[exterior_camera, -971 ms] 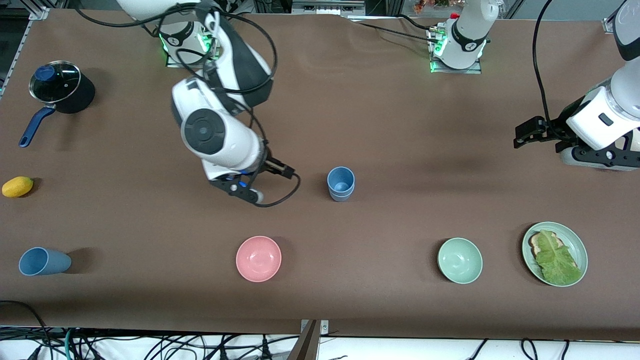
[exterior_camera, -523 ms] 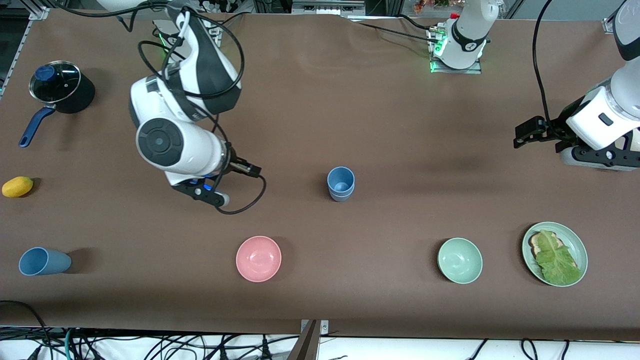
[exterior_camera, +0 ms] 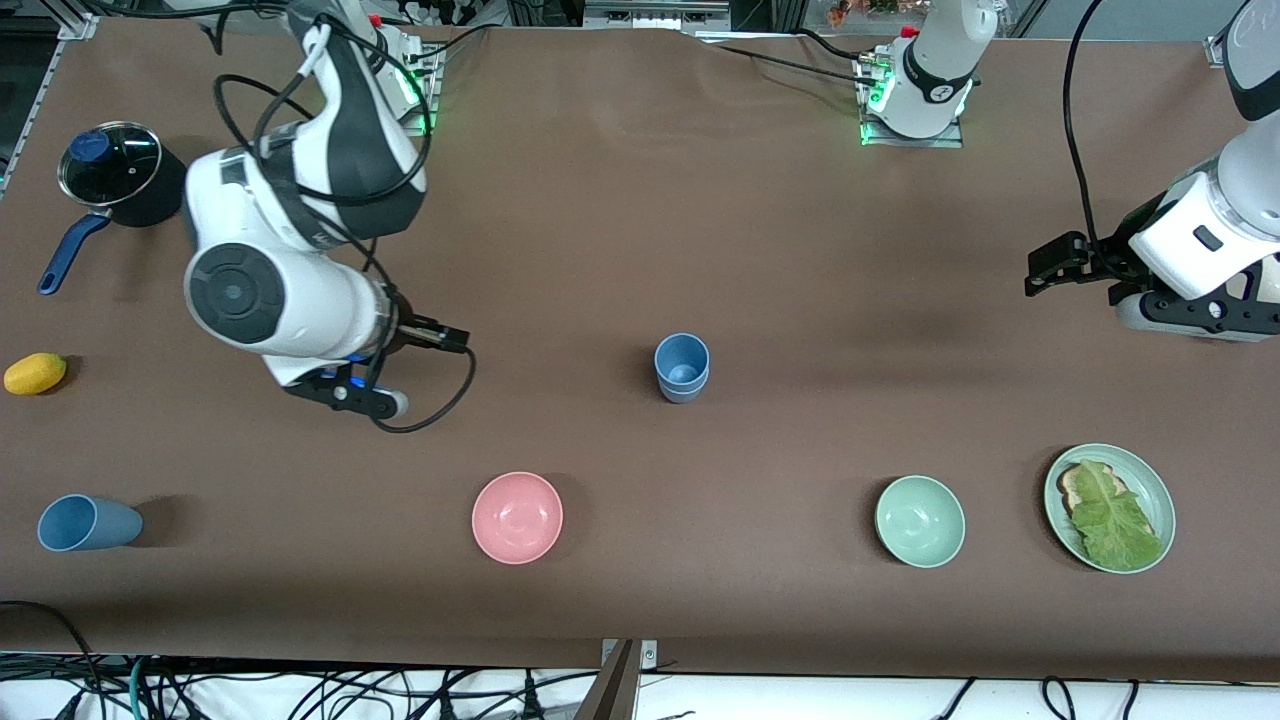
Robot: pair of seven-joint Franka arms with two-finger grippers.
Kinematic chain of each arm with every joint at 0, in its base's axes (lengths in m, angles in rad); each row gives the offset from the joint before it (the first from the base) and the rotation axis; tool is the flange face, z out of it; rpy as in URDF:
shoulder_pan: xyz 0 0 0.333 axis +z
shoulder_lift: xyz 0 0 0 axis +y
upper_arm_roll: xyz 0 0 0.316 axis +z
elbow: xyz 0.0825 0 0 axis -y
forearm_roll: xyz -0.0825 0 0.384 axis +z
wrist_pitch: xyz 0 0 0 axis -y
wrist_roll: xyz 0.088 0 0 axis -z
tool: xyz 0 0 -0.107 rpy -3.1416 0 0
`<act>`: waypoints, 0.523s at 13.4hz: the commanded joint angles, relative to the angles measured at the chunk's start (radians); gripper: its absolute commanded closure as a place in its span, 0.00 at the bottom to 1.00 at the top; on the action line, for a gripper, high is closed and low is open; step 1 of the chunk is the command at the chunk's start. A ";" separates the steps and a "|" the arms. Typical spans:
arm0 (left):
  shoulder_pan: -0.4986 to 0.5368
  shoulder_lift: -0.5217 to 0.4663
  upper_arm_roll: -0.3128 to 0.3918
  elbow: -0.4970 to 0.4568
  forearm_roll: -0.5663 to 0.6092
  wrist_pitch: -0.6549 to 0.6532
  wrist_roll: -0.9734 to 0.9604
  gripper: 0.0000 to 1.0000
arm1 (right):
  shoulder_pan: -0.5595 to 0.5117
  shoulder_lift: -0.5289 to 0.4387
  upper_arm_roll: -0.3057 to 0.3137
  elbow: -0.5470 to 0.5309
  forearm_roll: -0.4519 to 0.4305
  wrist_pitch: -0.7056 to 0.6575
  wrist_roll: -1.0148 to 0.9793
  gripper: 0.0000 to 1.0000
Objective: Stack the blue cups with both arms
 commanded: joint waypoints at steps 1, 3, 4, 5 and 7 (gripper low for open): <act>0.005 -0.023 0.000 -0.023 -0.002 0.003 0.012 0.00 | -0.113 -0.165 0.013 -0.211 -0.033 0.070 -0.146 0.00; 0.010 -0.025 0.000 -0.023 -0.001 -0.021 0.018 0.00 | -0.201 -0.274 0.051 -0.348 -0.083 0.142 -0.359 0.00; 0.010 -0.026 0.000 -0.023 0.004 -0.038 0.020 0.00 | -0.236 -0.319 0.061 -0.385 -0.103 0.173 -0.413 0.00; 0.005 -0.028 -0.005 -0.023 0.036 -0.040 0.020 0.00 | -0.264 -0.368 0.076 -0.407 -0.141 0.179 -0.435 0.00; 0.000 -0.051 -0.017 -0.033 0.067 -0.041 0.023 0.00 | -0.376 -0.466 0.178 -0.444 -0.171 0.178 -0.464 0.00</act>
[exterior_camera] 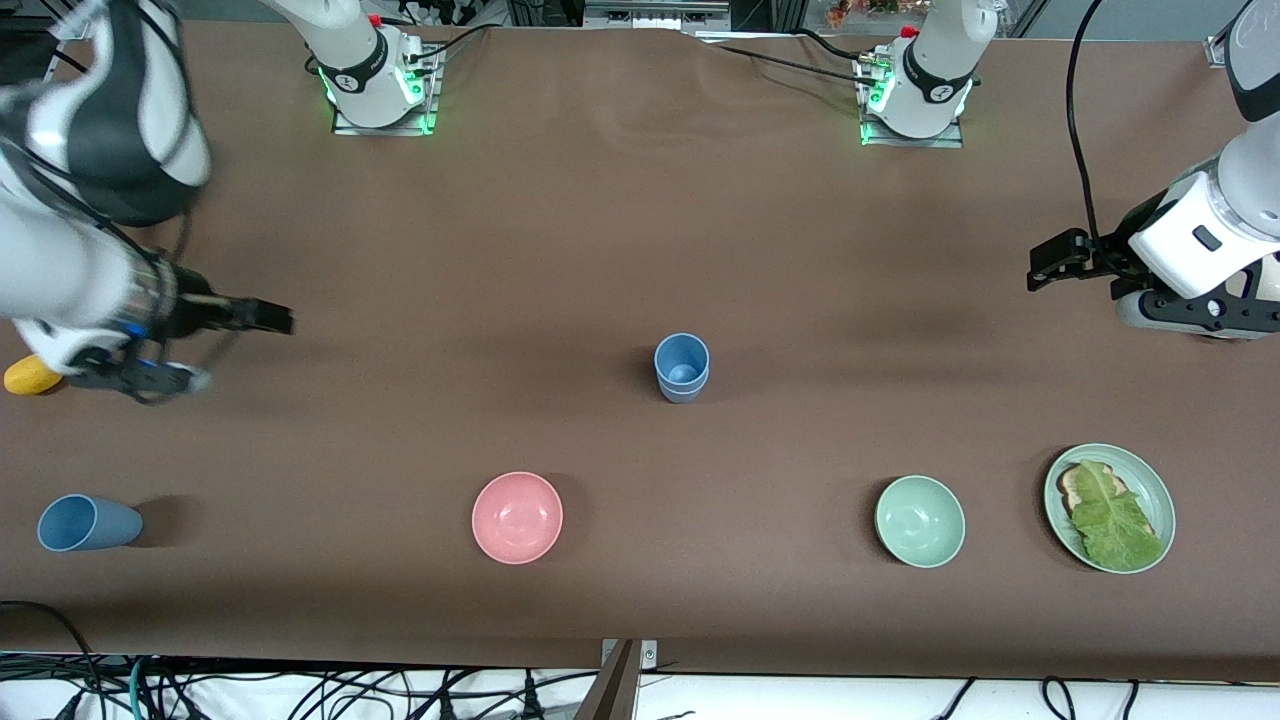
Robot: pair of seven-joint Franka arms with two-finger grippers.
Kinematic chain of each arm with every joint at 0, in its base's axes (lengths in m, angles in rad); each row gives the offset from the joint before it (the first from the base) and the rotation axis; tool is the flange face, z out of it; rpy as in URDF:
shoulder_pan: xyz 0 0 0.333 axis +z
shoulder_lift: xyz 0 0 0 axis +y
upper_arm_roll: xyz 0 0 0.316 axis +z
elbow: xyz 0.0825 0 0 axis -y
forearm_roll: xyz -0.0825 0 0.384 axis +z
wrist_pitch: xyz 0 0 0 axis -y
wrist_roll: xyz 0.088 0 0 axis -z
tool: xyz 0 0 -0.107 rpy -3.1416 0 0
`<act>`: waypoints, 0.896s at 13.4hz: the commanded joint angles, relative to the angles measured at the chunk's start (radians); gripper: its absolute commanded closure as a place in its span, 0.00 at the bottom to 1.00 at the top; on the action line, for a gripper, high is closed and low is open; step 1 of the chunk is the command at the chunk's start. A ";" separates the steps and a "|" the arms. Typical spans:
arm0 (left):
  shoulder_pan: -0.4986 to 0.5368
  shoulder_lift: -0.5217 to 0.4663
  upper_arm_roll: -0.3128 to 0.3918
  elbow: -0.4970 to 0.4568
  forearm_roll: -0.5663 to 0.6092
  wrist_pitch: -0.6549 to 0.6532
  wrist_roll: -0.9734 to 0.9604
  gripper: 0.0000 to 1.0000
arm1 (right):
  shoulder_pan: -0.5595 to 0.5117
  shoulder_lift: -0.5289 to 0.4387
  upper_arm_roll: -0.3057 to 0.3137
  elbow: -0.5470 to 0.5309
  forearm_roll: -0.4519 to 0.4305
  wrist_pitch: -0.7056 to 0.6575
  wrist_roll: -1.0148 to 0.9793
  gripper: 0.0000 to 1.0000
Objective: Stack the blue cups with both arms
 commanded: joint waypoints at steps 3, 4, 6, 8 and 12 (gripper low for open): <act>0.027 -0.199 -0.027 -0.247 0.008 0.078 0.024 0.00 | -0.139 -0.271 0.134 -0.200 -0.028 0.022 -0.020 0.00; 0.022 -0.212 -0.027 -0.266 0.007 0.081 0.033 0.00 | -0.151 -0.288 0.140 -0.203 -0.034 0.016 -0.022 0.00; 0.031 -0.206 -0.024 -0.262 0.002 0.087 0.110 0.00 | -0.179 -0.304 0.151 -0.192 -0.037 0.002 -0.023 0.00; 0.033 -0.194 -0.021 -0.237 -0.010 0.089 0.115 0.00 | -0.184 -0.304 0.155 -0.178 -0.039 0.008 -0.020 0.00; 0.024 -0.169 -0.024 -0.188 -0.010 0.088 0.072 0.00 | -0.208 -0.281 0.160 -0.174 -0.042 0.046 -0.007 0.00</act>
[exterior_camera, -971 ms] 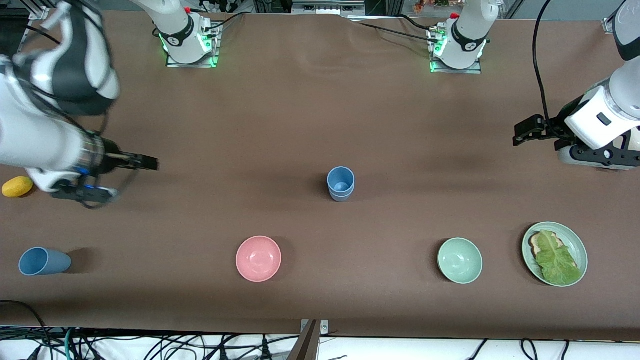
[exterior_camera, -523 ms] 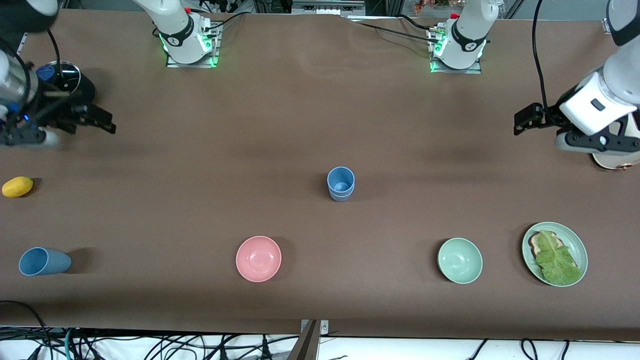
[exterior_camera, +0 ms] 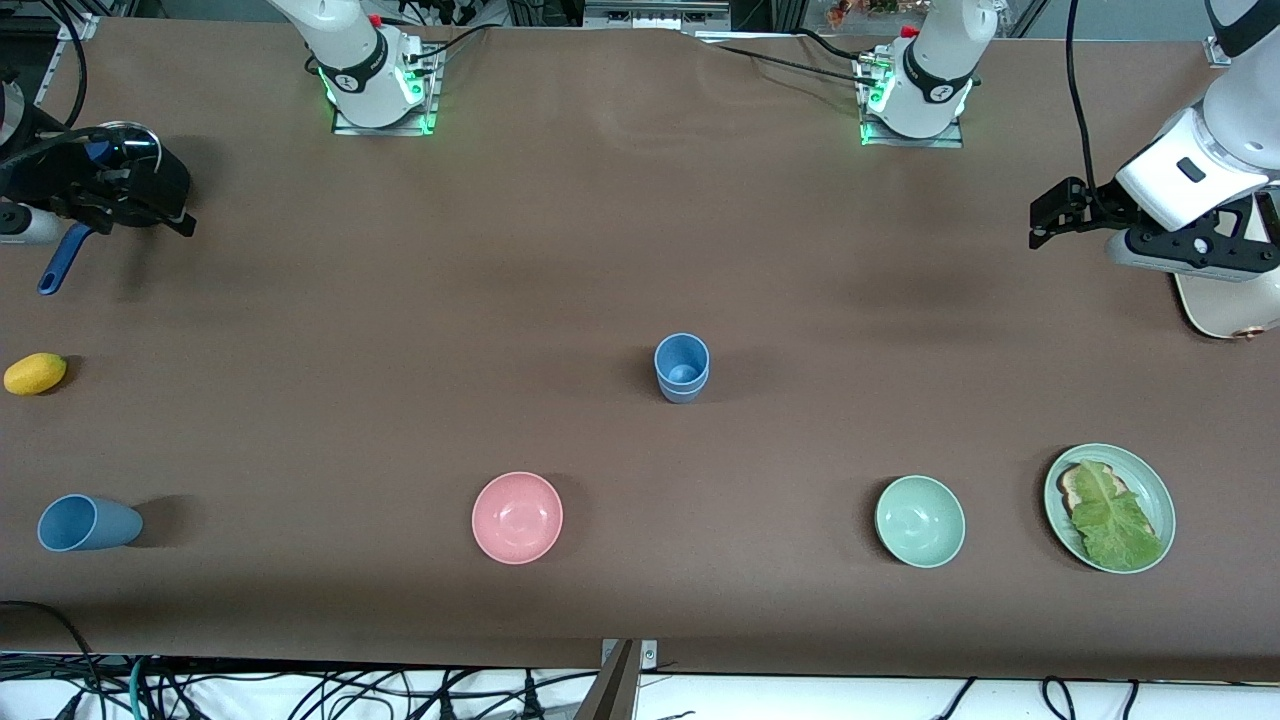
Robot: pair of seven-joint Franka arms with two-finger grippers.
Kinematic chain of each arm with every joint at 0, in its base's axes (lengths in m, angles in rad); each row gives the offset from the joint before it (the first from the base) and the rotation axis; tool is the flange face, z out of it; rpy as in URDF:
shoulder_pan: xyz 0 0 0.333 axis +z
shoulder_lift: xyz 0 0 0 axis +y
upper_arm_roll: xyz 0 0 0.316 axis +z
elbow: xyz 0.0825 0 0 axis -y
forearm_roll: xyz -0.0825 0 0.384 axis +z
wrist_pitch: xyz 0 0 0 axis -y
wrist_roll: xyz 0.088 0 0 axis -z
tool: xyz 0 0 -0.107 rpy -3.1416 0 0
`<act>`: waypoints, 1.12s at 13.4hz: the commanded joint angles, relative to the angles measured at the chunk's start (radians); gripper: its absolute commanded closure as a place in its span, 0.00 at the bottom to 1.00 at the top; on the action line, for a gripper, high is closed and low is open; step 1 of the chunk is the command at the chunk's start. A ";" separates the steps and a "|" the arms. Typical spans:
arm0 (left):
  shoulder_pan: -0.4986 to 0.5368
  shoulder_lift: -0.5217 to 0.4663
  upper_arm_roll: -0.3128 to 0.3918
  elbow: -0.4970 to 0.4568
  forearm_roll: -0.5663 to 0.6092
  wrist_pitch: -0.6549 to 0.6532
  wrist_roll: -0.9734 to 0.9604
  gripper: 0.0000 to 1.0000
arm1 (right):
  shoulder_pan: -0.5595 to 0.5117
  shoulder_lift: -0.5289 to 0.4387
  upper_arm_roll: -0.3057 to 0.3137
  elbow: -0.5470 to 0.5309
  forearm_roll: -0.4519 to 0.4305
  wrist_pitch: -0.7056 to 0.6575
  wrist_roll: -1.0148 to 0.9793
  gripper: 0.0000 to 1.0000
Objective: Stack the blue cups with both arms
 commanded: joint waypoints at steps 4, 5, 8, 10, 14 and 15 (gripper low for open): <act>0.010 0.077 -0.007 0.126 -0.012 -0.032 0.002 0.00 | -0.024 0.039 0.024 0.038 -0.012 0.033 0.005 0.00; 0.010 0.077 -0.007 0.125 -0.012 -0.039 0.005 0.00 | -0.022 0.057 0.024 0.069 -0.012 0.021 0.002 0.00; 0.007 0.077 -0.007 0.125 -0.012 -0.046 0.005 0.00 | -0.022 0.060 0.024 0.072 -0.012 0.021 0.002 0.00; 0.007 0.077 -0.007 0.123 -0.012 -0.047 0.005 0.00 | -0.022 0.062 0.022 0.072 -0.014 0.022 0.007 0.00; 0.005 0.077 -0.007 0.123 -0.013 -0.061 0.007 0.00 | -0.024 0.062 0.022 0.069 -0.015 0.024 0.007 0.00; 0.005 0.077 -0.007 0.125 -0.013 -0.060 0.007 0.00 | -0.024 0.062 0.022 0.069 -0.015 0.023 0.007 0.00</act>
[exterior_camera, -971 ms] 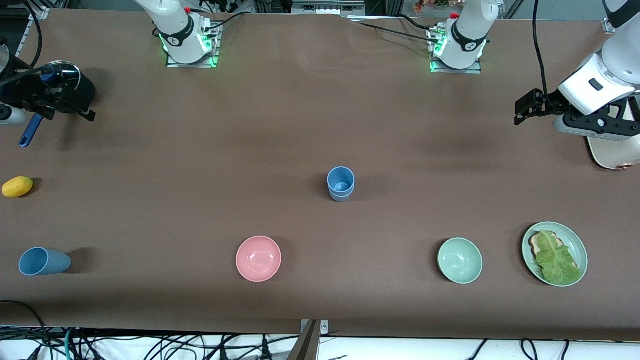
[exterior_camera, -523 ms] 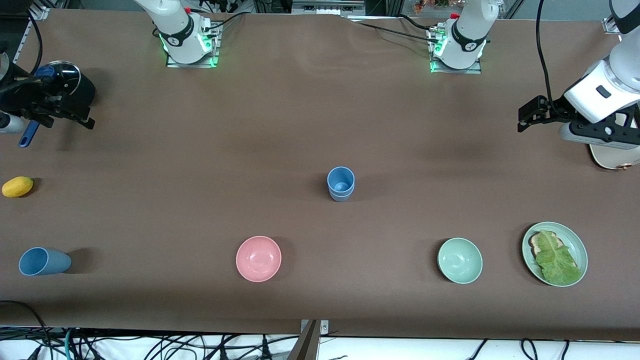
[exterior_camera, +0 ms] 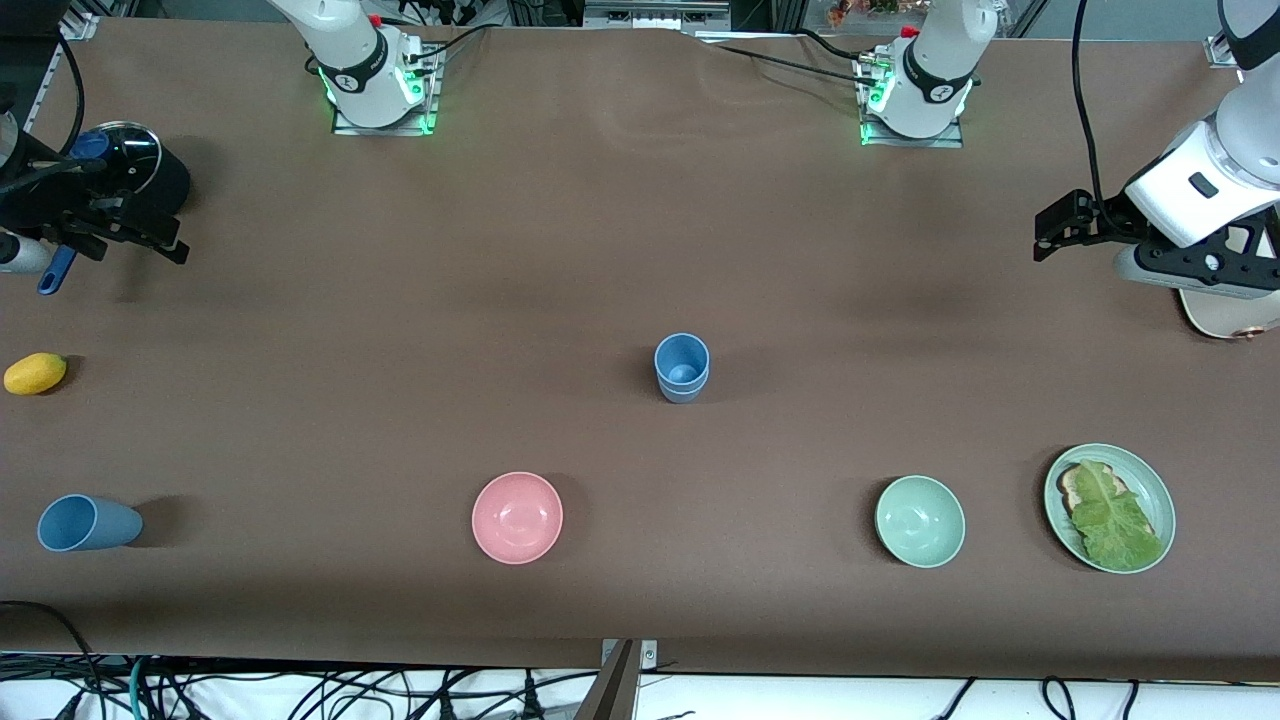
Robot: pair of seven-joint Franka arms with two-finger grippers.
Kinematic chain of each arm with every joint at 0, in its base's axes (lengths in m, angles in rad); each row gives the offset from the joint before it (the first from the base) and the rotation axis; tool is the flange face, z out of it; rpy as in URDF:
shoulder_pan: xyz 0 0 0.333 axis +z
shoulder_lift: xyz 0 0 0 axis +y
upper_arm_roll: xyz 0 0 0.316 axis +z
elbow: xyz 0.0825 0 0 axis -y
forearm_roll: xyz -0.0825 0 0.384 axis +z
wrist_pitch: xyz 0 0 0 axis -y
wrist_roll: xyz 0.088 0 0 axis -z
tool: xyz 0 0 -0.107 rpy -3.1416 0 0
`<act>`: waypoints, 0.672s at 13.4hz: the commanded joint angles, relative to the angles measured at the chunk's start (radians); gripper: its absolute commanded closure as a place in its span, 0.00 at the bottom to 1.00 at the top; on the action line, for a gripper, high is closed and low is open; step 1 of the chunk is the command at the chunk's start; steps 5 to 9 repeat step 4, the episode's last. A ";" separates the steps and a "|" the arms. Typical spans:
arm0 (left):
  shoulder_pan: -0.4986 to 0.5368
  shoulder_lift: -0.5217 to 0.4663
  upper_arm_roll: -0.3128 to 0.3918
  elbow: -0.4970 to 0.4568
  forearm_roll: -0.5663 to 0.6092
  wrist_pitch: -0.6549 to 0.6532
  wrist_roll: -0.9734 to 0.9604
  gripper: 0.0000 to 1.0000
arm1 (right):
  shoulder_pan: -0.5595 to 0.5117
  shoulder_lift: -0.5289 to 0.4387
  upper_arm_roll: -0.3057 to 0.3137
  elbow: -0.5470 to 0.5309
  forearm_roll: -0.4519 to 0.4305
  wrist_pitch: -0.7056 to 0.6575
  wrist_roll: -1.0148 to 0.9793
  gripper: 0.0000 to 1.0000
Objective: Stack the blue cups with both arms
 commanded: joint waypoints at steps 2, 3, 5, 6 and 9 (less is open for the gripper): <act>0.004 0.014 -0.007 0.033 -0.013 -0.024 0.006 0.00 | -0.017 0.008 0.014 0.023 -0.014 -0.012 0.005 0.00; 0.004 0.014 -0.005 0.033 -0.013 -0.024 0.006 0.00 | -0.017 0.007 0.014 0.022 -0.014 -0.012 0.005 0.00; 0.004 0.014 -0.007 0.033 -0.013 -0.024 0.006 0.00 | -0.017 0.007 0.014 0.020 -0.014 -0.012 0.005 0.00; 0.004 0.014 -0.007 0.033 -0.013 -0.024 0.006 0.00 | -0.017 0.007 0.014 0.020 -0.014 -0.012 0.005 0.00; 0.004 0.014 -0.007 0.033 -0.013 -0.024 0.006 0.00 | -0.017 0.007 0.014 0.020 -0.014 -0.012 0.005 0.00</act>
